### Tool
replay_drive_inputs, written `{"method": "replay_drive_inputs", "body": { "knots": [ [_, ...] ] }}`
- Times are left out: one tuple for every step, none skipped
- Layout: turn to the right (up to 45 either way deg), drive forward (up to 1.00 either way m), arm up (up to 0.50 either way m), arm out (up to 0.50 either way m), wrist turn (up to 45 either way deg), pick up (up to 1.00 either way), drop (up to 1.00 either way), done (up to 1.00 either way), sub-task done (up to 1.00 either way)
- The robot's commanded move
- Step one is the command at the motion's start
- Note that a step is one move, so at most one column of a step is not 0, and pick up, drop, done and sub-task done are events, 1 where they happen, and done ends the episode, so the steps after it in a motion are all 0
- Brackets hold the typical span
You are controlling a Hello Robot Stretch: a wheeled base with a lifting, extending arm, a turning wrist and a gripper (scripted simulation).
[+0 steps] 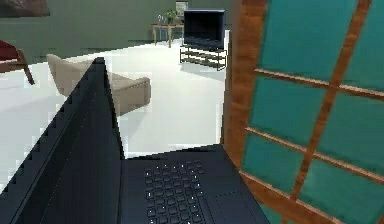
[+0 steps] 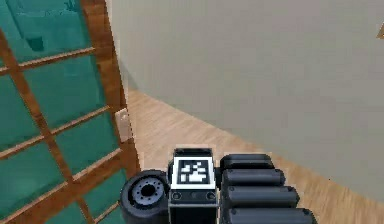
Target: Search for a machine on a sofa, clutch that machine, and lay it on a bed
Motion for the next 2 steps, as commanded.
{"method": "replay_drive_inputs", "body": {
  "knots": [
    [0.0, 0.25, 0.00, 0.00, 0.0, 0.00, 0.00, 0.00, 0.00],
    [-45.0, 0.00, 0.00, 0.00, 0.0, 0.00, 0.00, 0.00, 0.00]
  ]
}}
